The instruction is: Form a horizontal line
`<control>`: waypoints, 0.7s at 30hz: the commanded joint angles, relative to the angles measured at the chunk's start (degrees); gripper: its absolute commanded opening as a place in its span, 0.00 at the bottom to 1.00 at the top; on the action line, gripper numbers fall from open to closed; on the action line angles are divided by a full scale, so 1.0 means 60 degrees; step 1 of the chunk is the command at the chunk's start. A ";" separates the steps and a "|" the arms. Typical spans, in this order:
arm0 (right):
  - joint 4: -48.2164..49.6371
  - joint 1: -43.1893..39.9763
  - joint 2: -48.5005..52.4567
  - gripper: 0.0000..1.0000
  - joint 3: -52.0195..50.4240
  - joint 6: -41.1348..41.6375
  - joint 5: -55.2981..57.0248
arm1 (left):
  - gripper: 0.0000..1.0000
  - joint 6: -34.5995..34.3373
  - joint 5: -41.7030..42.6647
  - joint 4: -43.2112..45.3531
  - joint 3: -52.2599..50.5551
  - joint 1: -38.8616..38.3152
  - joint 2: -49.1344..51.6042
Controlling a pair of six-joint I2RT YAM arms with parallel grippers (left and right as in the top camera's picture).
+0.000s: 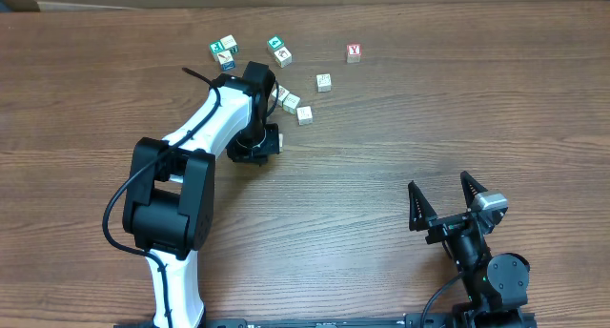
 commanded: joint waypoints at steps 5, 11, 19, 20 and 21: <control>0.0033 -0.0033 -0.0051 1.00 -0.0098 0.0022 0.0073 | 0.04 0.0208 -0.0382 -0.0342 -0.0004 0.0007 0.0036; 0.0033 -0.0033 -0.0051 1.00 -0.0098 0.0022 0.0073 | 0.04 0.0164 -0.1064 -0.1315 0.1730 0.0317 -0.0029; 0.0033 -0.0033 -0.0051 1.00 -0.0098 0.0022 0.0073 | 0.04 0.0080 -0.1089 -0.0736 0.3260 0.0124 0.0051; 0.0033 -0.0033 -0.0051 1.00 -0.0098 0.0022 0.0073 | 0.04 0.0047 -0.1096 -0.0619 0.3202 0.0069 0.0087; 0.0033 -0.0033 -0.0051 1.00 -0.0098 0.0022 0.0073 | 0.04 0.0007 -0.1107 -0.0488 0.3126 0.0022 0.0175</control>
